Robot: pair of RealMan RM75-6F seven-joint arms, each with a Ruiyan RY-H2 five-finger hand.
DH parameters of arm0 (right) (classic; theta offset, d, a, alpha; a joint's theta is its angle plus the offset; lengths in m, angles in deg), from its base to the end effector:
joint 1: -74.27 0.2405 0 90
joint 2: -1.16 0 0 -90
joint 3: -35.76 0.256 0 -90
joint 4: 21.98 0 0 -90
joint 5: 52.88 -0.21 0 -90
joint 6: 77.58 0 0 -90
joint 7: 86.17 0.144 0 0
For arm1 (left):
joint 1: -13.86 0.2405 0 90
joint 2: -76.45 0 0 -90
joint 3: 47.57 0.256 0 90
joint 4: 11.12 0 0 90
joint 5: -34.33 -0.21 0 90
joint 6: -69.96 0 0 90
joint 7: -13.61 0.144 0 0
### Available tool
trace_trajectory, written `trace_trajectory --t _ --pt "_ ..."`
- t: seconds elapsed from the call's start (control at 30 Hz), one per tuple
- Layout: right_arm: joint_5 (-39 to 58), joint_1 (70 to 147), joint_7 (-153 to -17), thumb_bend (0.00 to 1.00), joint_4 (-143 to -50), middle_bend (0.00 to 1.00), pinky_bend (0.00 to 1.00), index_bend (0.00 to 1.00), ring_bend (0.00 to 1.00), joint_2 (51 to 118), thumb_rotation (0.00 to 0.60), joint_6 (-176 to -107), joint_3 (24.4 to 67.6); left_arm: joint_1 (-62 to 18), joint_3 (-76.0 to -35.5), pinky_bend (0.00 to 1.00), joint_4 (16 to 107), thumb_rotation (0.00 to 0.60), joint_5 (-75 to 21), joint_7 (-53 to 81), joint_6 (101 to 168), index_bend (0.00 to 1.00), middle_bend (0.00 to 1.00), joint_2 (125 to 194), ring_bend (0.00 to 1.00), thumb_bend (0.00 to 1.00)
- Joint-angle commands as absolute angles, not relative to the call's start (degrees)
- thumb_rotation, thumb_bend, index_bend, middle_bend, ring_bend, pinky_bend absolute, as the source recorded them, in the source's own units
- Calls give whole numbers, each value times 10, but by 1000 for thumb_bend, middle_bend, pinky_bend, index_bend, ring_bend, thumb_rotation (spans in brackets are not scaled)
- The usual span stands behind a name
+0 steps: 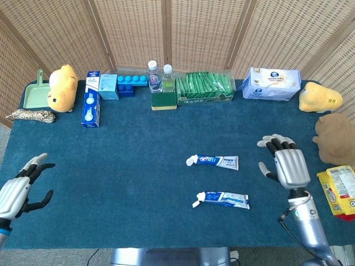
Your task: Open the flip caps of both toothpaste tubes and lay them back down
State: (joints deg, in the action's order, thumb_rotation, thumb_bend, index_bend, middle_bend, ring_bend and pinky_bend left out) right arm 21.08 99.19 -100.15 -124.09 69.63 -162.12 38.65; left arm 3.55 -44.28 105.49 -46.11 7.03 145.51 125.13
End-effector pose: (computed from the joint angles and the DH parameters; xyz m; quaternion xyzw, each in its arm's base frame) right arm -0.2194 -0.2663 0.1270 0.6184 -0.3456 0.4394 0.5523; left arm -0.2553 0.1725 0.1719 -0.5759 -0.5376 -0.3802 0.4845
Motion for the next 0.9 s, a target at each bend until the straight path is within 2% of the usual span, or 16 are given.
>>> trace_trajectory --t 0.03,0.37,0.6,0.9 --pt "231 961 -993 307 -1203 293 224 331 183 712 600 -1638 367 55 -434 134 1037 600 -463 84 1474 186 28 1270 0 397" --pt "236 894 -981 312 -1170 295 223 339 183 722 599 -1662 349 116 -426 120 979 600 -477 177 1558 209 34 1344 0 396" --pt "250 852 -960 318 -1164 298 223 348 183 721 600 -1684 340 149 -430 100 949 600 -524 201 1626 221 58 1385 0 396" --pt "268 826 -950 321 -1162 300 223 361 184 721 600 -1689 345 160 -440 92 932 600 -544 188 1643 229 65 1398 0 396"
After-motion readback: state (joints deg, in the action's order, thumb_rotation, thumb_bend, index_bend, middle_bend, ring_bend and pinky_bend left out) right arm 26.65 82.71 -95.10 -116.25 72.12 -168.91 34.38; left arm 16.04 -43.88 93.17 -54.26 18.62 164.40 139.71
